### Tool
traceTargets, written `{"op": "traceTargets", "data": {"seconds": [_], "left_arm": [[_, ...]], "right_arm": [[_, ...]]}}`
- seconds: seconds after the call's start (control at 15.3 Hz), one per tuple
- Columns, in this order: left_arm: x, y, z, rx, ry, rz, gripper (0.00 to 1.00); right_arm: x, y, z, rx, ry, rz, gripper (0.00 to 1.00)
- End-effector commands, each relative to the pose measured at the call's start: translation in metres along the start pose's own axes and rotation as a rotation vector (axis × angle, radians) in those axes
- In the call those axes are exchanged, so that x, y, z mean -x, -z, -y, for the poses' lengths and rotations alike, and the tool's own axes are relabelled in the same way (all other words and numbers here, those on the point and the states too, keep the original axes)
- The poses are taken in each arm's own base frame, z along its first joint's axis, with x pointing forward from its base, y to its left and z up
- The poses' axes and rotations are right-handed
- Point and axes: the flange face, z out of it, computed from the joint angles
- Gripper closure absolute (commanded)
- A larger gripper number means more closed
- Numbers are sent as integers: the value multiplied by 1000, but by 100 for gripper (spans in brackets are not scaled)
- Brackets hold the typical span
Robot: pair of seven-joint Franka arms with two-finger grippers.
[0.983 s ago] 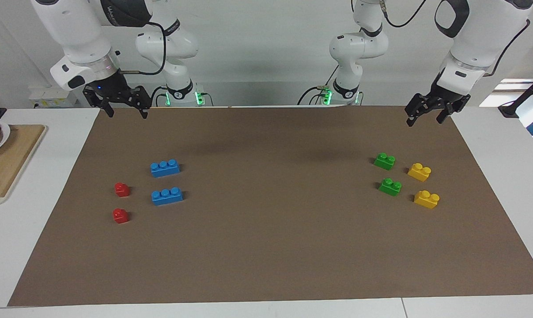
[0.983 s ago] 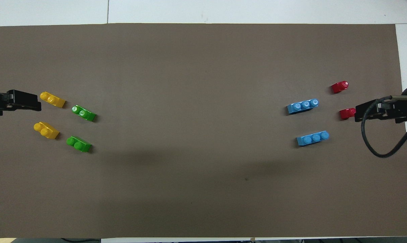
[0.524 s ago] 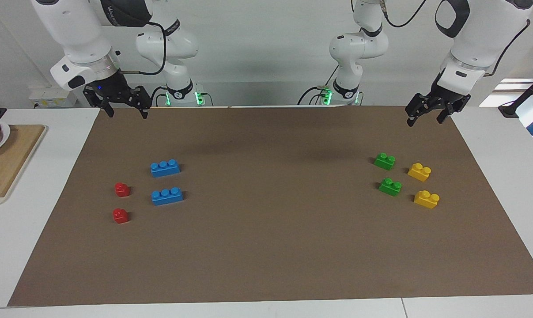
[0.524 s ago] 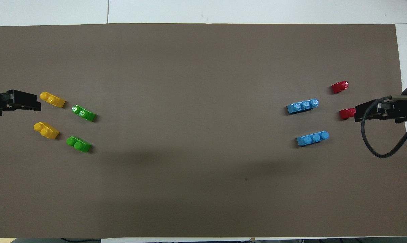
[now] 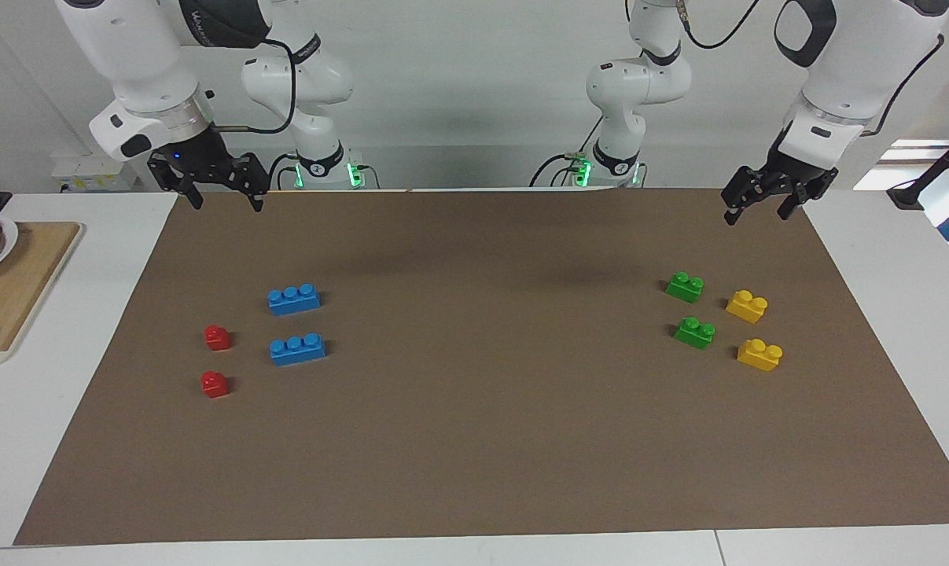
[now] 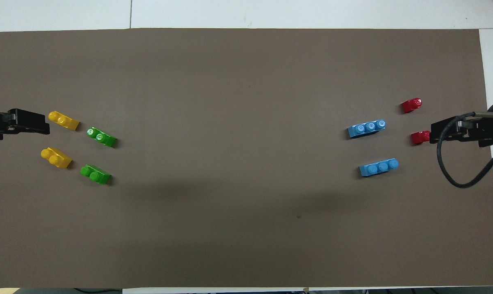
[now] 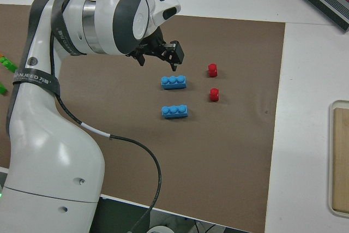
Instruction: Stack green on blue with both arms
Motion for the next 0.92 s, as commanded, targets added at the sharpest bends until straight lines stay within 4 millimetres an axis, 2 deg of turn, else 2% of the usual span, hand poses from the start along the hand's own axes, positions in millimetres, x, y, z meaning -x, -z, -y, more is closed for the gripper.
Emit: {"op": "traceTargets", "data": {"seconds": [0.0,0.26,0.46,0.59,0.85], "left_arm": [[2,4,1,-9,10,1,0],[3,4,2,-9,11,4,0],[2,4,1,-9,10,0,0],[3,3,1,-11,22,3,0],[15,-13,5,-17,208,20,0]], "right_arm": [[2,1,-1,-9,-128,-36,1],[-3,-2,3,-52,-427,-41,6],[-11,-10,3,-156,-798,27,8],[-18,-14,-3,-213,-982,76,8],[-40,-31,-32,-353,-1264,205,8]]}}
